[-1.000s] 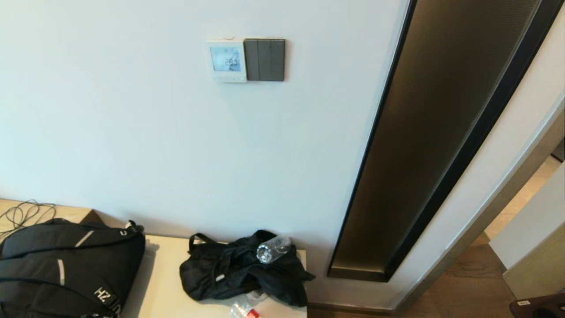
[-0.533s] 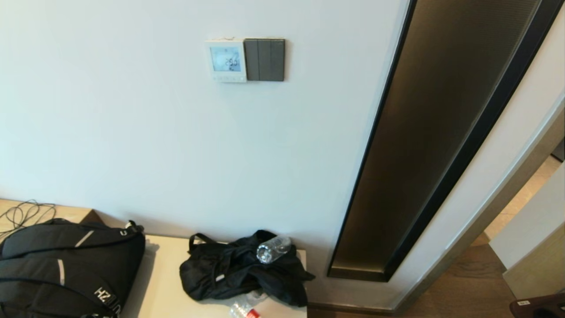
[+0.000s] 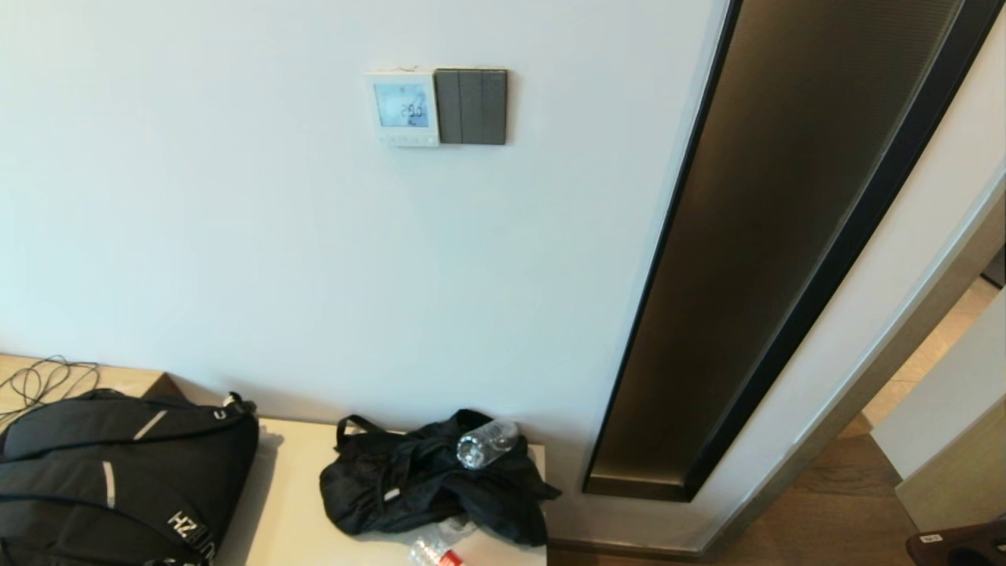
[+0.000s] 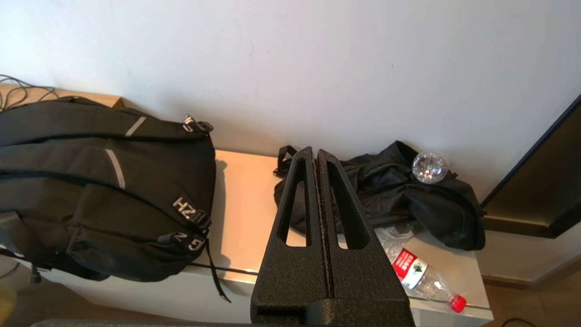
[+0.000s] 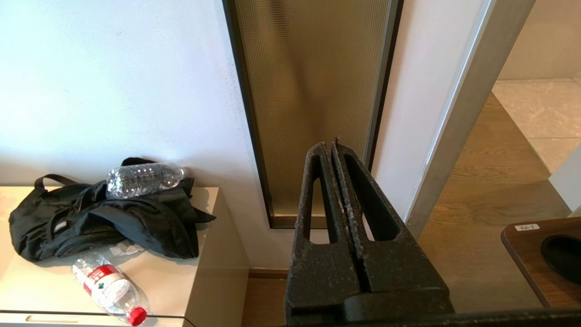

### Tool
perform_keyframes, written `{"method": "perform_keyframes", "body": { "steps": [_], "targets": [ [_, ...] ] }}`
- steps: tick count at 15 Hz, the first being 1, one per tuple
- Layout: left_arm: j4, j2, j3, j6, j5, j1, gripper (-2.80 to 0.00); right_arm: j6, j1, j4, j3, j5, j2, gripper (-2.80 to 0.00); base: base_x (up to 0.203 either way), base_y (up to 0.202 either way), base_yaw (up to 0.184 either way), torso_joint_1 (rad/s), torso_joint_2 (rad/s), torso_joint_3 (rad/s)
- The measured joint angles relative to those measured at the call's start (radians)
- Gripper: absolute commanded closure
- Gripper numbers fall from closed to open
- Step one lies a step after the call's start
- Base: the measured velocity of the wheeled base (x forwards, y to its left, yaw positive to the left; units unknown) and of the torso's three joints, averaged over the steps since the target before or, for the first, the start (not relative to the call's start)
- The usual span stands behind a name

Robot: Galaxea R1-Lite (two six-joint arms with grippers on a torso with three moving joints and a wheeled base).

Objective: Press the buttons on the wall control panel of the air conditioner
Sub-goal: Turn off the central air conditioner

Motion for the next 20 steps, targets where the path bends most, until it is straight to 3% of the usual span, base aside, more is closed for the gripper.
{"method": "perform_keyframes", "body": {
  "steps": [7, 9, 13, 17, 20],
  "targets": [
    [0.001, 0.0, -0.009, 0.003, 0.001, 0.001, 0.0, 0.0, 0.0, 0.0, 0.0, 0.0, 0.0, 0.0, 0.0, 0.0, 0.0, 0.0, 0.0, 0.0],
    [-0.009, 0.019, -0.096, -0.009, -0.001, 0.0, 0.0, 0.0, 0.0, 0.0, 0.0, 0.0, 0.0, 0.0, 0.0, 0.0, 0.0, 0.0, 0.0, 0.0],
    [-0.057, 0.282, -0.393, -0.023, -0.007, -0.019, 0.0, 0.0, 0.0, 0.0, 0.0, 0.0, 0.0, 0.0, 0.0, 0.0, 0.0, 0.0, 0.0, 0.0],
    [-0.135, 0.751, -0.854, -0.034, -0.04, -0.043, 0.0, 0.0, 0.0, 0.0, 0.0, 0.0, 0.0, 0.0, 0.0, 0.0, 0.0, 0.0, 0.0, 0.0],
    [-0.166, 1.094, -1.153, -0.061, -0.036, -0.107, 0.0, 0.0, 0.0, 0.0, 0.0, 0.0, 0.0, 0.0, 0.0, 0.0, 0.0, 0.0, 0.0, 0.0]
  ]
}}
